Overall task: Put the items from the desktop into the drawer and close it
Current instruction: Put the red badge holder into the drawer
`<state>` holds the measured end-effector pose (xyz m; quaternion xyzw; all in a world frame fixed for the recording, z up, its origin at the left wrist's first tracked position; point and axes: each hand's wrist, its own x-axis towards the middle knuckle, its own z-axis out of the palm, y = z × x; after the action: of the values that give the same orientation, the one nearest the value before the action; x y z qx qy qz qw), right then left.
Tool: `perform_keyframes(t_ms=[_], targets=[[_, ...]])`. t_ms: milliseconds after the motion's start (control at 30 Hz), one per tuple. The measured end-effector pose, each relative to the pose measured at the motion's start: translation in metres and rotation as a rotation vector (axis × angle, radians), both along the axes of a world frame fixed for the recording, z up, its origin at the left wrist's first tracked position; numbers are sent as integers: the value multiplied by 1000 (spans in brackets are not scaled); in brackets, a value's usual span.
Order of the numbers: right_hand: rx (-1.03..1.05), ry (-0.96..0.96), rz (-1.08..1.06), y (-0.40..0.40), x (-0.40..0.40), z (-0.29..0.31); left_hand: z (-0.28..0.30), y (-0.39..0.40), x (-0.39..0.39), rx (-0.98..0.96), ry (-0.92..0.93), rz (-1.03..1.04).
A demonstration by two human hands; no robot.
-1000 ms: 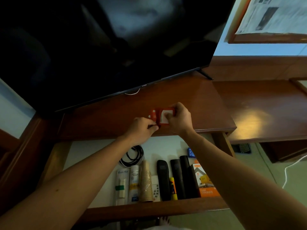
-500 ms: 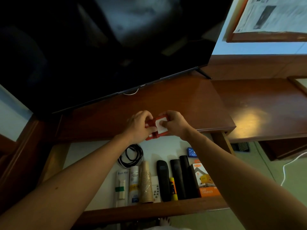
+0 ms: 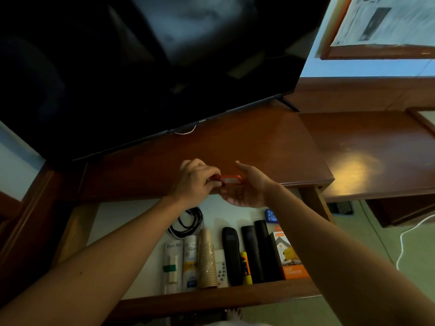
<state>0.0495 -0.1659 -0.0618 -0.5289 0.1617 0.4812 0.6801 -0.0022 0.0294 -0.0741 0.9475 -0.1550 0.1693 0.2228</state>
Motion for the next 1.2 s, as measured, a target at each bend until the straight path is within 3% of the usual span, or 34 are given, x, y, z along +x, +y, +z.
perform_keyframes(t_ms=[233,533,800,933,1100,1200], targets=[[-8,12,-4,-2,1,3,-11,0,-4,122,-240,-150],[-166,-122,46,3,2,2,-17,5,-5,241,-311,-180],[-488,-430,-88,5,5,-22,-38,16,-9,253,-51,-198],[-564,-505,-66,-3,5,-34,-49,22,-9,199,31,-72],[-622,-519,40,-7,2,-51,-69,27,12,316,350,208],[-661,-553,117,-8,1,-64,-79,32,26,349,440,290]])
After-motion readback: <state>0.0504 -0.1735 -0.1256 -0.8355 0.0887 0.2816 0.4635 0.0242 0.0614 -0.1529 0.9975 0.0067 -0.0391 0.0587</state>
